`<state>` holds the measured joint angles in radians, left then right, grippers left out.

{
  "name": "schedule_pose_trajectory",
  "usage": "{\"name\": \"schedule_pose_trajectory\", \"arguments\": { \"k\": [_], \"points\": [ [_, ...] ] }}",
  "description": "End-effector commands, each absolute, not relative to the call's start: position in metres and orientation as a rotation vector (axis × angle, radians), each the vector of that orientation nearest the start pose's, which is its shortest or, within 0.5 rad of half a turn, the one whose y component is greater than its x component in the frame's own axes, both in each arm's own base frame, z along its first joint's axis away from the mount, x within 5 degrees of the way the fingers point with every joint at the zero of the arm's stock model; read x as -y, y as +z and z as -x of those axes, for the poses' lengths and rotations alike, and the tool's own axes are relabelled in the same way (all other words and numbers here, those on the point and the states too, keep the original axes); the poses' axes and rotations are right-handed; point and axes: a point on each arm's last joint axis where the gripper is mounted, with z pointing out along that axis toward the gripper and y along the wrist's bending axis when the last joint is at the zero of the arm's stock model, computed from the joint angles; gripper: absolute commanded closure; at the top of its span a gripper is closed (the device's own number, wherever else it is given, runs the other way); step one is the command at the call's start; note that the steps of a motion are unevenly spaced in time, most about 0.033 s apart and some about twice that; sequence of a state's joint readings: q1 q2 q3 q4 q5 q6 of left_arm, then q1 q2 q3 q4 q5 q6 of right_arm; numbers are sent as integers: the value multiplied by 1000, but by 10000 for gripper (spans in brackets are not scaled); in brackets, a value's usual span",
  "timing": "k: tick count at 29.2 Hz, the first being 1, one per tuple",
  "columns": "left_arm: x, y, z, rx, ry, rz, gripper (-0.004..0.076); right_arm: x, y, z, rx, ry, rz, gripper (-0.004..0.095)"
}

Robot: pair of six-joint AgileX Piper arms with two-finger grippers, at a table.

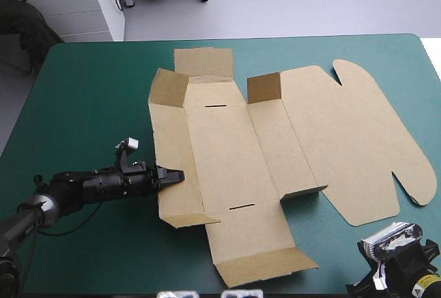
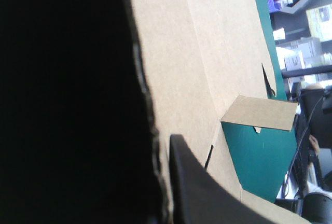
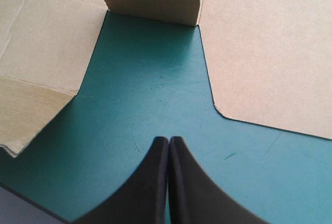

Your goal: Fold the box

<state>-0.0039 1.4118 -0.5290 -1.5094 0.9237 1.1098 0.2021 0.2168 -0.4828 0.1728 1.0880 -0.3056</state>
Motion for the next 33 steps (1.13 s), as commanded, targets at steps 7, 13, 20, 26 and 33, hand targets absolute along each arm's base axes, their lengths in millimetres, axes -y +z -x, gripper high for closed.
{"name": "schedule_pose_trajectory", "arguments": {
  "k": [7, 13, 20, 26, 33],
  "points": [
    [62, 285, -262, -2455, -882, -438, 731, -20, 280, -28, -2154, 168, 547, 927],
    [41, 331, -279, -2483, -466, -503, 731, -20, 280, -28, -2154, 168, 547, 927],
    [22, 363, -287, -2424, -88, -640, 731, -20, 280, -28, -2154, 168, 547, 927],
    [29, 370, -290, -2289, 110, -939, 731, -20, 280, -28, -2154, 168, 547, 927],
    [80, 380, -292, -1973, 244, -1241, 731, -20, 280, -28, -2154, 168, 547, 927]
  ]
}}
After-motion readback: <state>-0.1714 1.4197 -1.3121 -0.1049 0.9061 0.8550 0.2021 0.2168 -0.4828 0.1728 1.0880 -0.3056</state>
